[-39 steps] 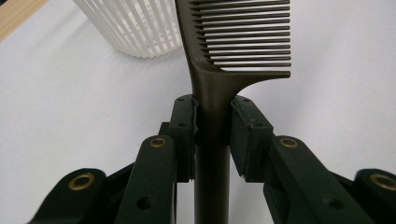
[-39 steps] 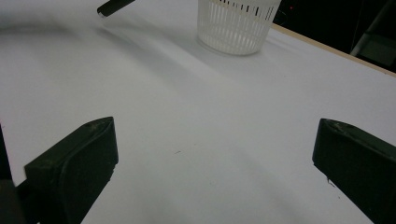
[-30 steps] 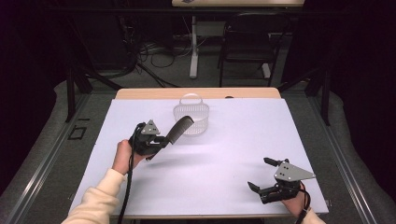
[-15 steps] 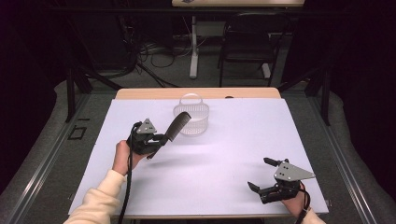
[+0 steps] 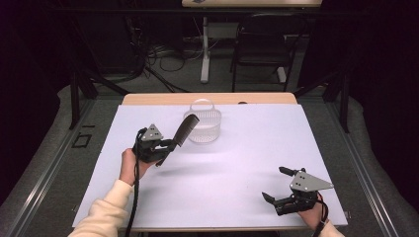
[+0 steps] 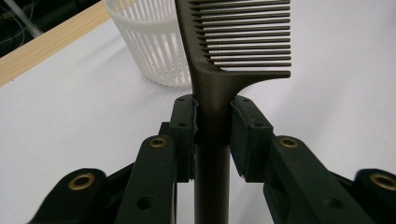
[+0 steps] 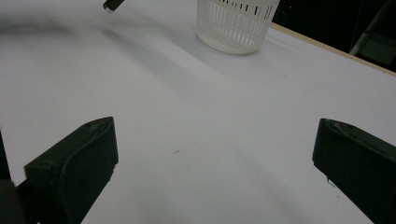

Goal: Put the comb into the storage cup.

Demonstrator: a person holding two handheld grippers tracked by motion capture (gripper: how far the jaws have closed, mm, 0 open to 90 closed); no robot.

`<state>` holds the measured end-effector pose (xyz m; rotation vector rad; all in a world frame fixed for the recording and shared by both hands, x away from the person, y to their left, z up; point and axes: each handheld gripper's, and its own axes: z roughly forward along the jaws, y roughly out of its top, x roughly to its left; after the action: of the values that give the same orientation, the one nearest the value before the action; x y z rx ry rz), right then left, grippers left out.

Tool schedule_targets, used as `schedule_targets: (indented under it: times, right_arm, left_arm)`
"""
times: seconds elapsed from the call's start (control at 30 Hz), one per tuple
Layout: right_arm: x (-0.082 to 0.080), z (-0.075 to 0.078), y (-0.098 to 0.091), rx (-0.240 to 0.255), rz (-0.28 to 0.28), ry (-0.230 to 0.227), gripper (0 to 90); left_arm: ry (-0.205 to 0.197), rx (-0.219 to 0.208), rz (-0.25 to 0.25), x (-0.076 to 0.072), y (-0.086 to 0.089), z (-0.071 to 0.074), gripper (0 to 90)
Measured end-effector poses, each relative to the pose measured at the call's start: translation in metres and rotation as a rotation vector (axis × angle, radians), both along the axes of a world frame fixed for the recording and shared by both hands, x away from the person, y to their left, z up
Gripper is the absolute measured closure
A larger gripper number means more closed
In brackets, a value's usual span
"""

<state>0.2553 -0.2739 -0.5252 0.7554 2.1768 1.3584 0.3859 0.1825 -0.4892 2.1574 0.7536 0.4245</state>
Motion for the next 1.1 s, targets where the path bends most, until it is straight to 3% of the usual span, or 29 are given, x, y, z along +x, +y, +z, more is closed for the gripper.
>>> schedule_targets:
  times: [0.23,0.5,1.1]
  right_arm:
    - [0.0,0.0,0.0,-0.002,0.003,0.0,0.0]
    - [0.001,-0.001,0.0,0.0,0.002,0.004,0.0]
    - [0.001,-0.001,-0.001,0.001,0.003,0.003,0.0]
  left_arm:
    - [-0.009,-0.03,0.025,0.003,0.004,0.0,71.8]
    - [-0.023,-0.012,0.018,0.005,0.003,0.0,71.8]
    - [-0.052,-0.017,0.04,0.016,0.0,0.011,71.8]
